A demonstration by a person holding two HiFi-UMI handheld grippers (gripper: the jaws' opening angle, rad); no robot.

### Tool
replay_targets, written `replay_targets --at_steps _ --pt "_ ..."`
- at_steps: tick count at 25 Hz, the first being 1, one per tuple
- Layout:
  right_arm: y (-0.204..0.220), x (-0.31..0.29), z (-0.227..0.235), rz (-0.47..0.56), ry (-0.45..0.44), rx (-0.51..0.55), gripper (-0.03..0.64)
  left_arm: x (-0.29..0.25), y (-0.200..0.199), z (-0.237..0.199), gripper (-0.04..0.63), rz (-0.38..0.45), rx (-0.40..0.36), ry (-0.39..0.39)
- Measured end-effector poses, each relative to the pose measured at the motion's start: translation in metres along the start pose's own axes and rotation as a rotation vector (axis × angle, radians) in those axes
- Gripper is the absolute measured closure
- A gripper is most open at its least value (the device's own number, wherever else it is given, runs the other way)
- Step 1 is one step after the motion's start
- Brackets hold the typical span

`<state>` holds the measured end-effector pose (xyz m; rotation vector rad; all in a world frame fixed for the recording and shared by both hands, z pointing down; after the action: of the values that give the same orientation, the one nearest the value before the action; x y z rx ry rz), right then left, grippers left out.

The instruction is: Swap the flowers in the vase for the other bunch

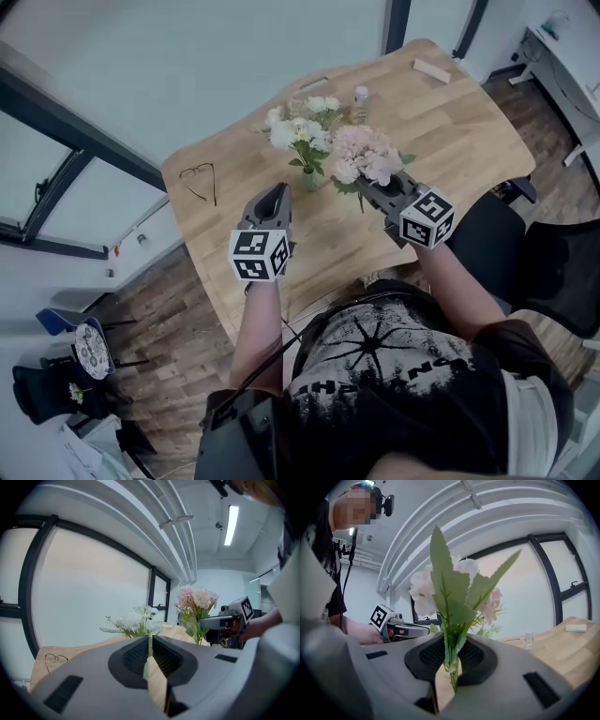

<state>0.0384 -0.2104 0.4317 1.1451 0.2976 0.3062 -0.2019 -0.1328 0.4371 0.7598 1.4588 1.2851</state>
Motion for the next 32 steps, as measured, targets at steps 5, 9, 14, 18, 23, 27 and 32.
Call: replay_targets --at_steps 5,9,14,18,23,27,32 --pt "0.005 -0.004 0.011 -0.018 -0.017 -0.022 0.569 -0.012 -0.007 -0.012 0.547 -0.004 -0.009 -0.046" --pt "0.004 -0.006 0.019 -0.024 -0.02 -0.026 0.569 -0.025 -0.011 -0.022 0.477 -0.003 -0.007 -0.06" --pt "0.001 -0.007 0.03 -0.031 -0.014 -0.038 0.569 -0.042 -0.019 -0.035 0.415 -0.003 -0.014 -0.079" --pt "0.002 -0.006 0.04 -0.032 -0.003 -0.051 0.569 -0.059 -0.021 -0.042 0.387 -0.01 0.003 -0.066" --pt "0.004 -0.006 0.051 -0.035 0.008 -0.064 0.569 -0.074 -0.023 -0.05 0.325 -0.007 -0.001 -0.086" --pt "0.006 -0.008 0.058 -0.042 0.012 -0.072 0.569 -0.085 -0.022 -0.055 0.287 -0.019 -0.001 -0.06" --pt "0.009 -0.008 0.064 -0.053 0.016 -0.082 0.569 -0.094 -0.018 -0.058 0.272 -0.049 -0.029 -0.038"
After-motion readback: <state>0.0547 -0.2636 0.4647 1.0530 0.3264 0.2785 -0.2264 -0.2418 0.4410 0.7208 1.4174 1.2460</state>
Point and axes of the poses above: the fingertips, and each gripper's own axes: x backward along the fingers, z to its right, y out of its underside, the point moved 8 cm from there along x, backward along the fingers, and after that the axes turned 11 degrees about -x, right-handed, at the moved point
